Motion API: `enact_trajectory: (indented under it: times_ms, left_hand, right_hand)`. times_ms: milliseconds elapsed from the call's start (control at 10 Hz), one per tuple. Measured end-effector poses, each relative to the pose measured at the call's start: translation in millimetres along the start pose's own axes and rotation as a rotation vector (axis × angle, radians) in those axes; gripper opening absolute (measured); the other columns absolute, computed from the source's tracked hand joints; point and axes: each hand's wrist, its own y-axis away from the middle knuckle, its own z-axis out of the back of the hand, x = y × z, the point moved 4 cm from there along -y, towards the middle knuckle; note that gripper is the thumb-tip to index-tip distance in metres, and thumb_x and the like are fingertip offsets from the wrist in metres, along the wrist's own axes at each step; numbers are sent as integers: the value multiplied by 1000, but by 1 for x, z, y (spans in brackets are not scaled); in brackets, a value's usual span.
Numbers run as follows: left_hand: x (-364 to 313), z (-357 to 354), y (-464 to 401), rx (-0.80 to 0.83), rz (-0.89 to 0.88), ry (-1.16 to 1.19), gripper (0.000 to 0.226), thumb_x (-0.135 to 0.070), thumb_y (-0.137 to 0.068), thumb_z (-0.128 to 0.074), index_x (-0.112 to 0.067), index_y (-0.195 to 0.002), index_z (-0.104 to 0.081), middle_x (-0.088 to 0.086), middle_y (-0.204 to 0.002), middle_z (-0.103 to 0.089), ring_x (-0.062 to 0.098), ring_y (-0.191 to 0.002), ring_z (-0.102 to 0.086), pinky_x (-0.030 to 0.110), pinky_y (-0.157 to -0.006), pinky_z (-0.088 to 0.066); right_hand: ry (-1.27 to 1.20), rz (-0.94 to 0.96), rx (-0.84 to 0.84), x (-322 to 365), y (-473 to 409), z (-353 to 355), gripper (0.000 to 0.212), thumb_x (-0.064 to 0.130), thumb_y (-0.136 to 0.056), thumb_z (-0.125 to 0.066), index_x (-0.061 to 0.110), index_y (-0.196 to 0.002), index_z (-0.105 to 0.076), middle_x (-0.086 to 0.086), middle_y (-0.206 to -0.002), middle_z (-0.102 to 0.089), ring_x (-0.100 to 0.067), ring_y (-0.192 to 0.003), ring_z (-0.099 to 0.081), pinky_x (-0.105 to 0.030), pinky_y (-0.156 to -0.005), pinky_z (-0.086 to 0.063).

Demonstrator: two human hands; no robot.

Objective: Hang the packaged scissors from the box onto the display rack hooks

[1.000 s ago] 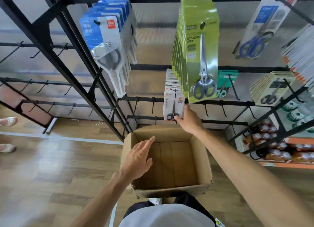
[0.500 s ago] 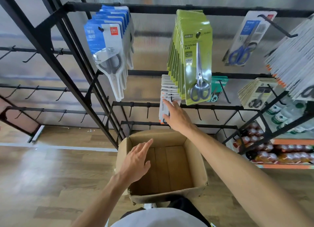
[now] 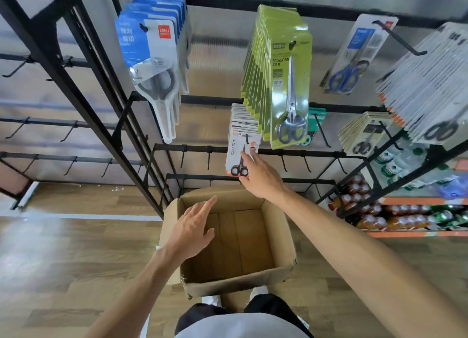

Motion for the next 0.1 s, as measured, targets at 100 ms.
enact_trajectory:
  times_ms: [100]
  left_hand:
    - [-5,15,-10,-19,-18,-41,78,-34,-94,-61,-39,-154,-11,-3,-153,-38,19,-141,-37,39,-111,-43]
  right_hand:
    - [24,43,26,-8,27,5,70,27,-98,-59,24,-156,-21,-6,-166,-16,-30,-129,-52,-39,-86,-59]
